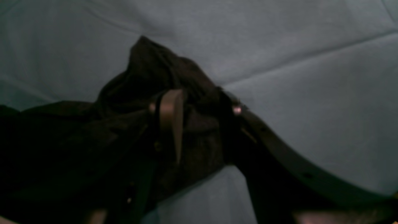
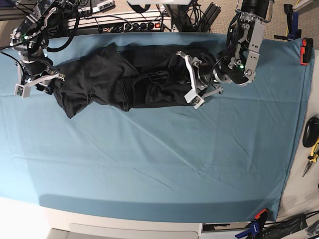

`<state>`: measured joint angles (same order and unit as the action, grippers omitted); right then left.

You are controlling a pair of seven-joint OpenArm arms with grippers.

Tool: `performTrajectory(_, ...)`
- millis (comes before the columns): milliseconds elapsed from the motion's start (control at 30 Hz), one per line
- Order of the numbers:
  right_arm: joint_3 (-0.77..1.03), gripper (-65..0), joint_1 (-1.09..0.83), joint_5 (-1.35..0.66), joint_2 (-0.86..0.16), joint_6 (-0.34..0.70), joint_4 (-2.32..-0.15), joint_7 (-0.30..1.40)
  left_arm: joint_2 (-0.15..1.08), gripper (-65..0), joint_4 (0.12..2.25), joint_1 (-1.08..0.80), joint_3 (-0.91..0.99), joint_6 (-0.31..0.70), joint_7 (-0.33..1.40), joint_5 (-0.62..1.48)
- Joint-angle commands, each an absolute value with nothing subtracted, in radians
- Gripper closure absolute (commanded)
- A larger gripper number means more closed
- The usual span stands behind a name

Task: Fold the T-shirt properly
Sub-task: 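Drag the strip middle with the left gripper toward the right gripper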

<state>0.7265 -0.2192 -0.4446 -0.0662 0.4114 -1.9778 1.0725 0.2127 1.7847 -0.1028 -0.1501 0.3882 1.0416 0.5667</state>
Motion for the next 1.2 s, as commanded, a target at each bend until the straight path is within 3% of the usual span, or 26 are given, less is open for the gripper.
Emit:
performTrajectory(0,0.724,-20.6,-0.213,-0.455,-0.08,0.41,-1.993,1.044,0.21,0.0,1.799,-0.092,-0.148,0.389,1.023,0.575)
performTrajectory(567,0.714,-20.6,-0.213,-0.452,-0.08,0.41,-1.993,1.043,0.174,0.0,1.799,-0.119,-0.213,0.39,0.994,0.619)
performTrajectory(667,0.714,-20.6,-0.213,-0.453,-0.08,0.41,-1.993,1.042,0.157,0.0,1.799,-0.119,-0.247,0.451,1.0,0.703)
performTrajectory(833,0.714,-20.6,-0.213,-0.452,-0.08,0.41,-1.993,1.042,0.14,0.0,1.799,-0.113,-0.295,0.688,1.06,0.938)
performTrajectory(1033,0.715,-20.6,-0.213,-0.441,-0.081,0.411,-1.993,1.039,0.14,0.0,1.799,-0.085,-0.298,0.698,1.108,1.01)
performTrajectory(1167,0.731,-22.1,-0.196,-0.332,-0.113,0.382,-1.993,1.037,0.148,0.0,1.799,-0.07,-0.298,0.698,1.137,1.007)
